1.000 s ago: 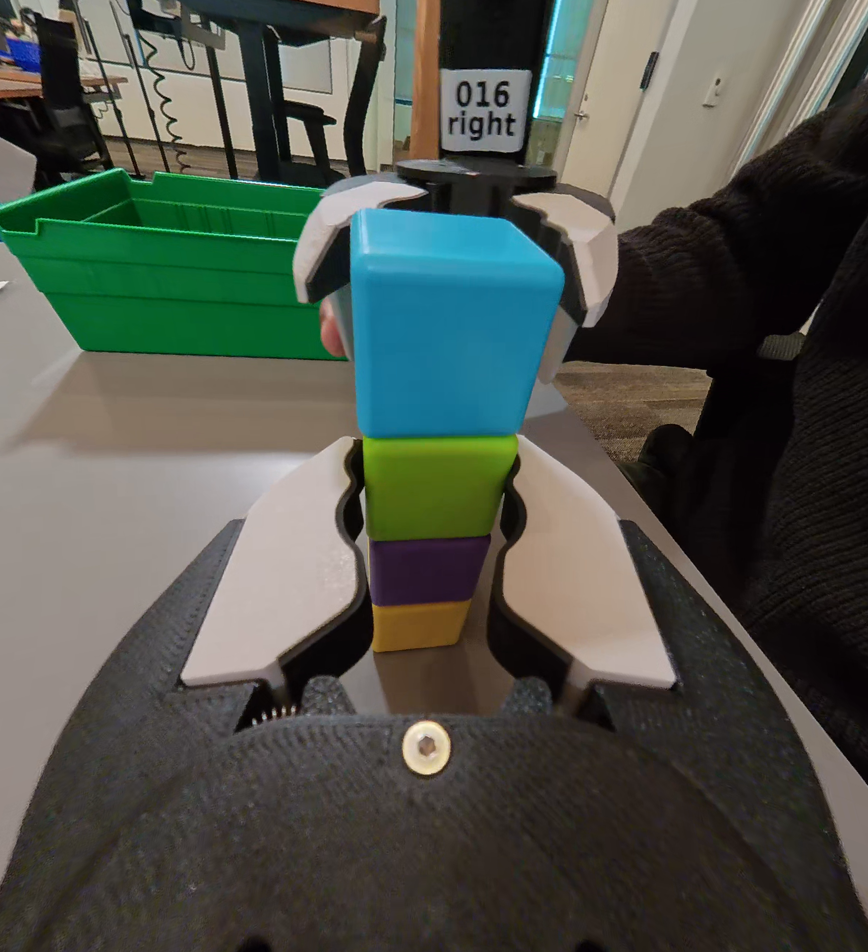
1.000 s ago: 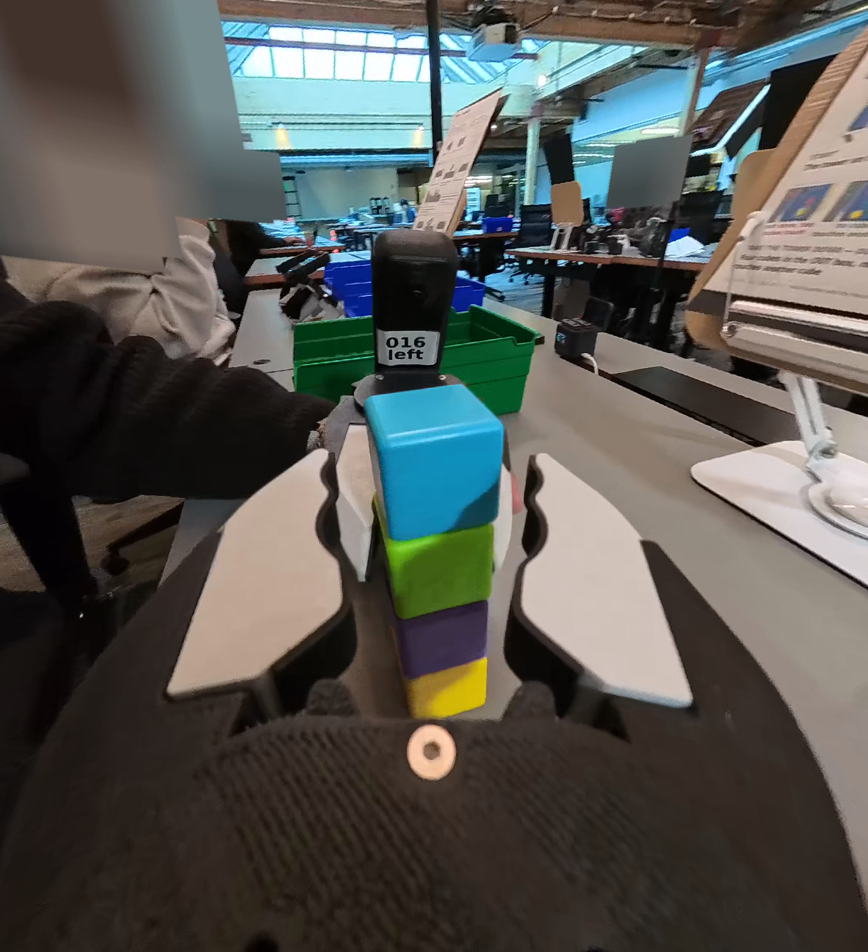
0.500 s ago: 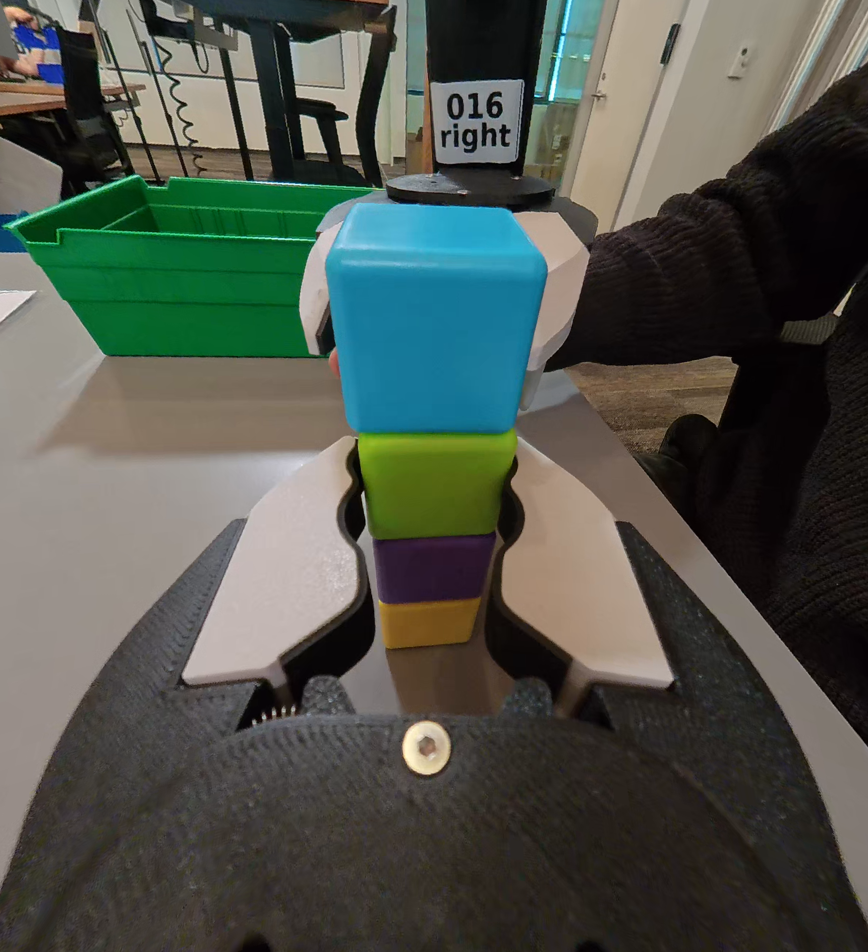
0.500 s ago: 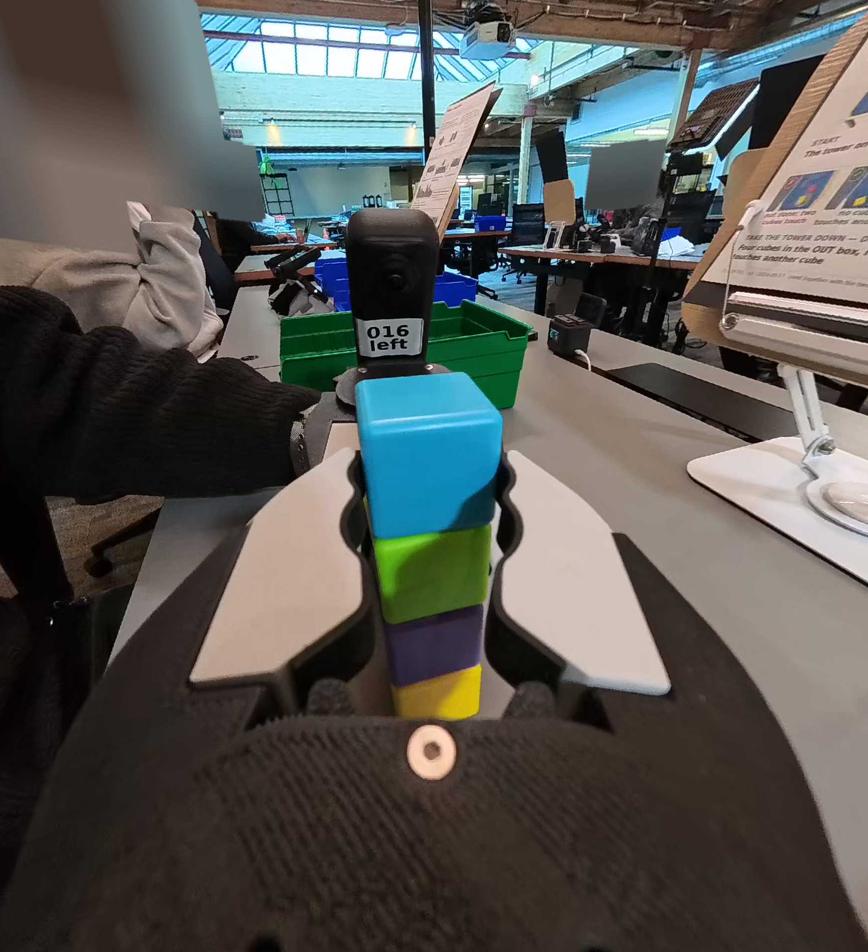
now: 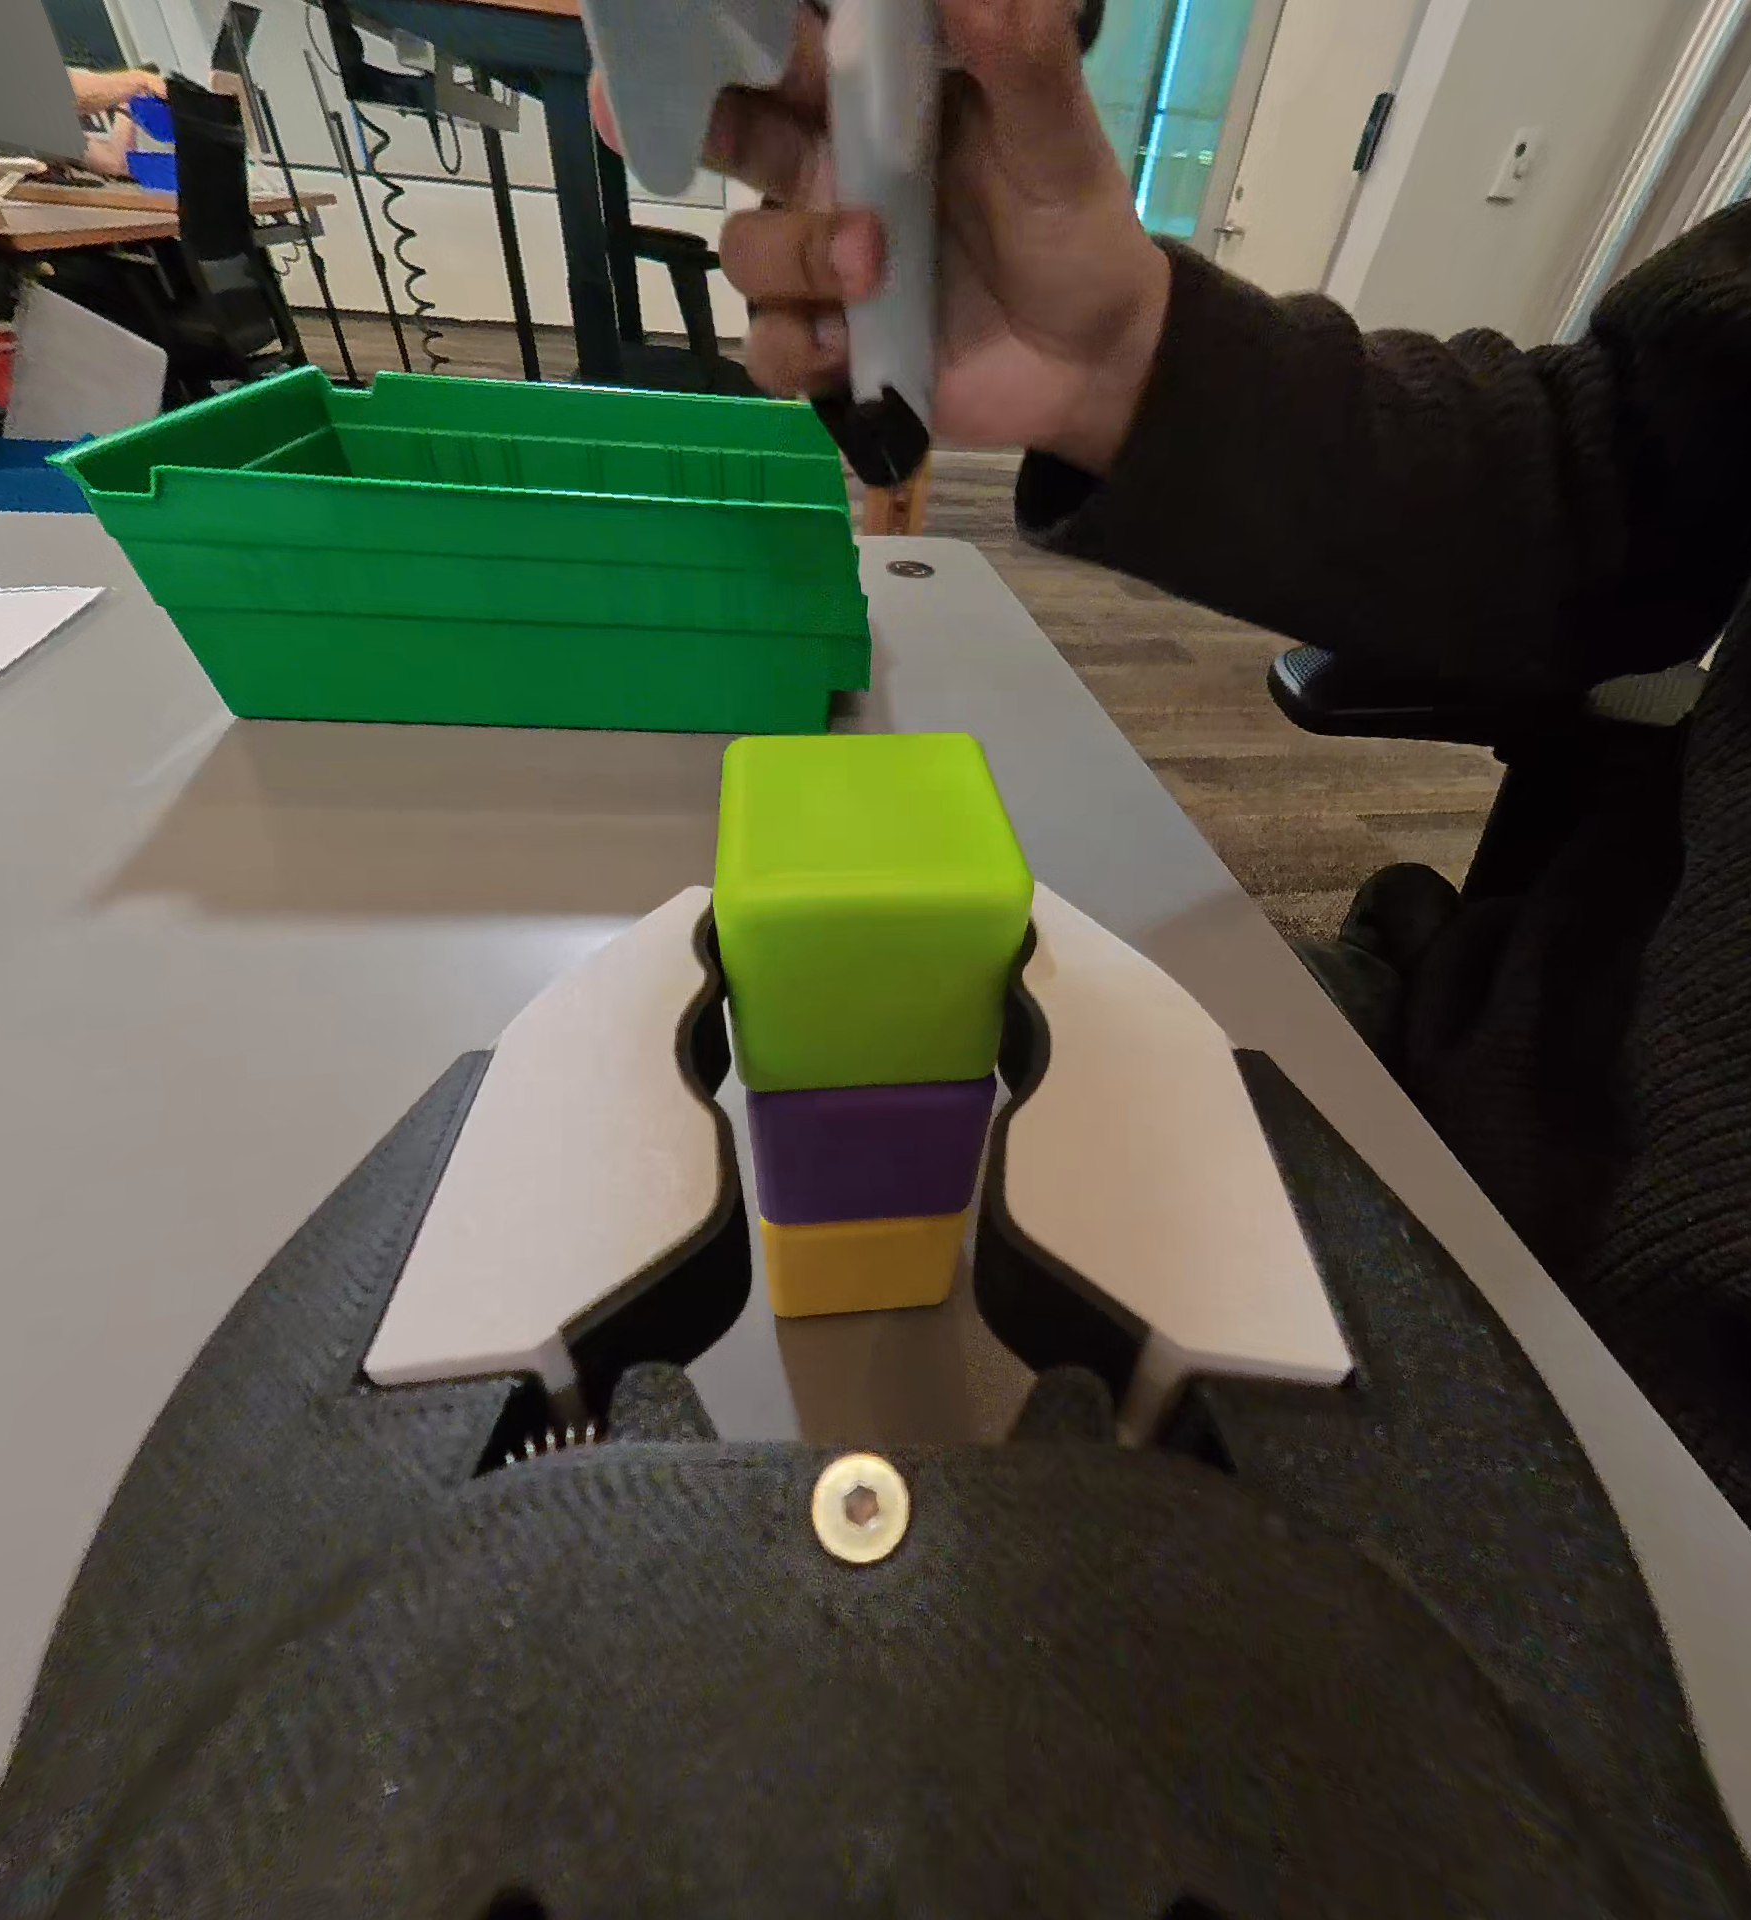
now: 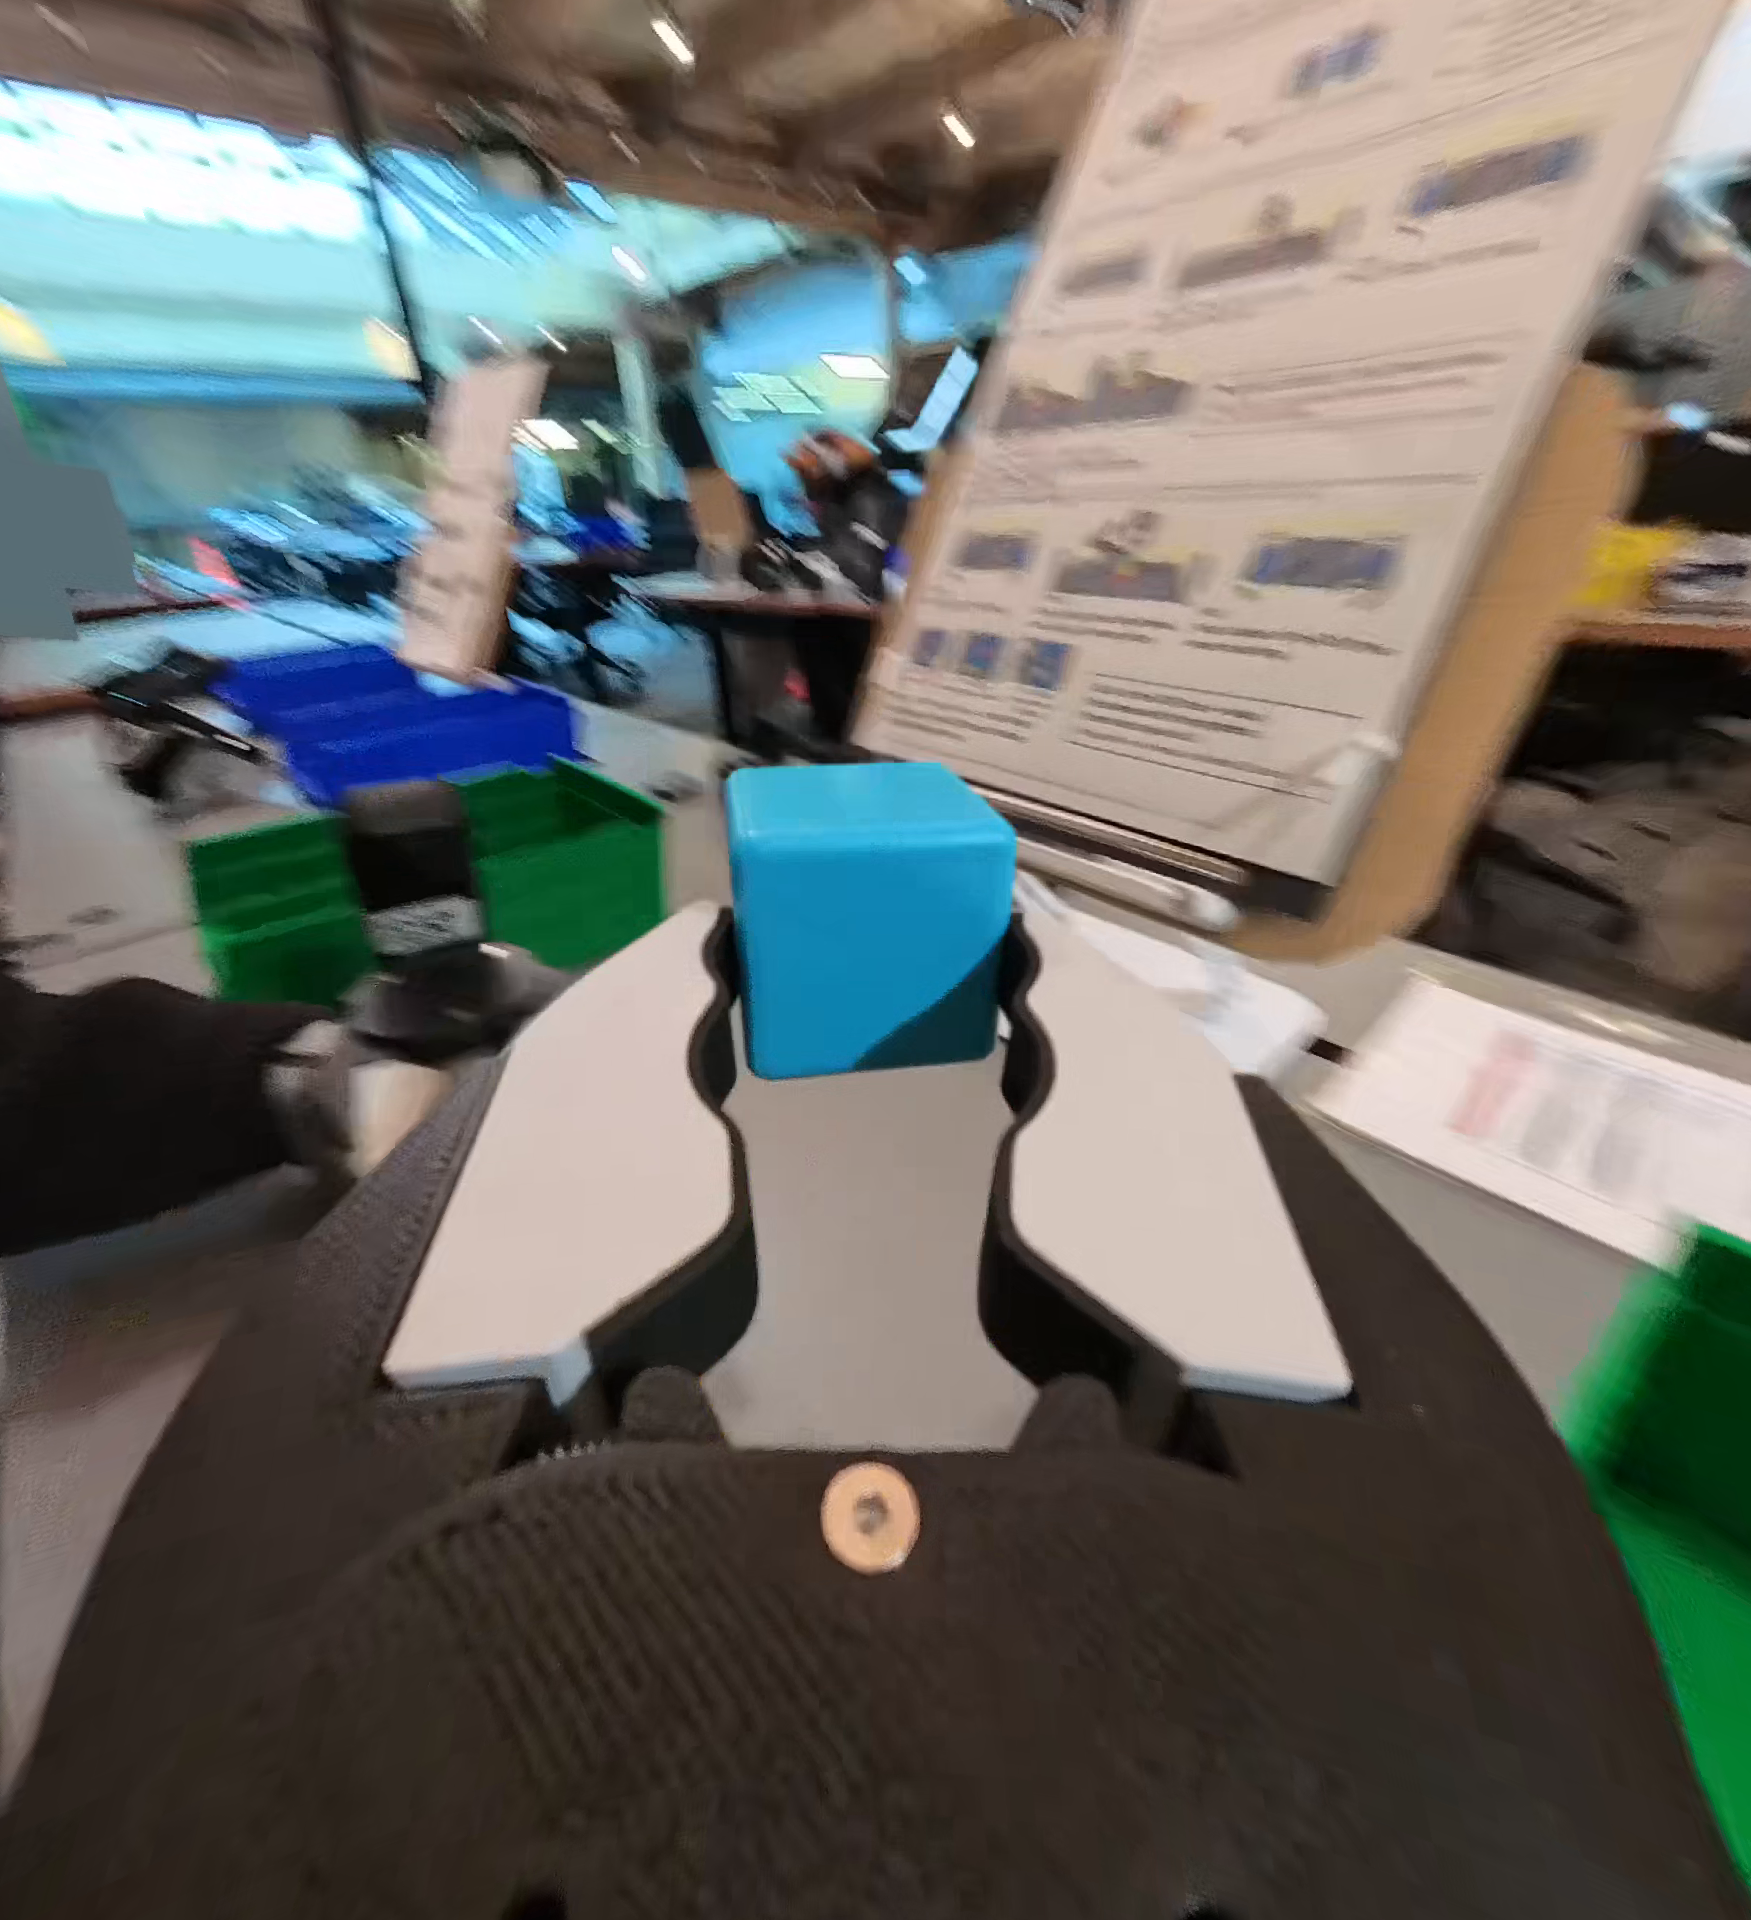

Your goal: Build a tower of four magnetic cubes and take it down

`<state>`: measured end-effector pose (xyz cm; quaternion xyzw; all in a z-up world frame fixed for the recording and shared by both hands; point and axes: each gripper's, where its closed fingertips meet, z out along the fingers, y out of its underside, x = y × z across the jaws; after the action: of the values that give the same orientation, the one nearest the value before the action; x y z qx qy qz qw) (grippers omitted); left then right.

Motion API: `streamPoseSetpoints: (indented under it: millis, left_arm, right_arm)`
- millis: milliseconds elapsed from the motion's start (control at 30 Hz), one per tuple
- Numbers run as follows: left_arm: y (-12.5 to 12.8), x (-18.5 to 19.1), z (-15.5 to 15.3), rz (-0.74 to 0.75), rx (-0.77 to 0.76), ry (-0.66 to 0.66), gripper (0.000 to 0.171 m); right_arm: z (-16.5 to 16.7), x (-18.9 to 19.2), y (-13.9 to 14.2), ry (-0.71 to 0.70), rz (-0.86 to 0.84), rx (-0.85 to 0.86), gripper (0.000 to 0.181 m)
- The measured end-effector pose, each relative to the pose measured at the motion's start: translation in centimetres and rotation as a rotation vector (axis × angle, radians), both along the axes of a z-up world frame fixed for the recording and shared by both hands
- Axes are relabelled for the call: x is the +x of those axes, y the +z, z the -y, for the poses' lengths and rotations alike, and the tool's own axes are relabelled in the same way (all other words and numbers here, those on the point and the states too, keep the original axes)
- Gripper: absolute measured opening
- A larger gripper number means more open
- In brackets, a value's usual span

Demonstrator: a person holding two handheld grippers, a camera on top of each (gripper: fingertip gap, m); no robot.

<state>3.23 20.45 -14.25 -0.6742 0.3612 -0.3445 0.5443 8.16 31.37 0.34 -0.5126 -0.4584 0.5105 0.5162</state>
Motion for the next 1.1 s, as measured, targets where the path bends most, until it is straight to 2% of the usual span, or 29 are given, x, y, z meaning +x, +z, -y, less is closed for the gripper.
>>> streamPoseSetpoints:
  millis: [100, 200, 300, 367, 433, 567, 700, 867, 967, 1033, 1100]
  left_arm:
    - [-0.9, 0.2, 0.1, -0.043, -0.02, -0.002, 0.053]
    - [-1.8, 0.5, 0.1, -0.096, -0.035, 0.005, 0.059]
    - [-1.6, 0.6, 0.1, -0.098, -0.037, 0.007, 0.061]
    - [-1.2, 0.5, 0.0, -0.087, -0.036, 0.021, 0.065]
    - [-0.9, 0.2, -0.2, -0.078, -0.041, 0.045, 0.069]
    - [-0.5, -0.3, -0.2, -0.059, -0.05, 0.078, 0.069]
    - [-0.3, -0.7, -0.2, -0.052, -0.068, 0.128, 0.069]
    - [-0.1, -0.1, 0.6, -0.078, -0.065, 0.137, 0.074]
    - [-0.6, -0.1, 0.7, -0.123, -0.051, 0.149, 0.076]
    - [-1.1, -0.3, 0.6, -0.135, -0.057, 0.164, 0.077]
    - [-1.3, -0.5, 0.5, -0.125, -0.071, 0.177, 0.079]
  right_arm:
    - [-7.3, 3.0, -1.6, -0.221, 0.189, 0.038, 0.05]
    - [-14.3, 5.6, -5.4, -0.366, 0.407, -0.01, 0.05]
    - [-19.4, 7.0, -10.9, -0.4, 0.646, -0.135, 0.05]
    - [-21.4, 7.2, -14.4, -0.388, 0.777, -0.209, 0.05]
    - [-23.0, 7.0, -16.5, -0.41, 0.853, -0.196, 0.05]
    - [-24.8, 6.6, -19.3, -0.456, 1.006, -0.097, 0.05]
    - [-24.7, 6.3, -20.9, -0.452, 1.12, -0.067, 0.05]
    - [-24.5, 5.9, -20.7, -0.476, 1.113, -0.064, 0.049]
    - [-24.4, 5.9, -20.3, -0.488, 1.093, -0.091, 0.056]
    - [-24.3, 6.2, -19.4, -0.506, 1.077, -0.104, 0.059]
    - [-23.8, 6.3, -17.2, -0.527, 1.008, -0.105, 0.062]
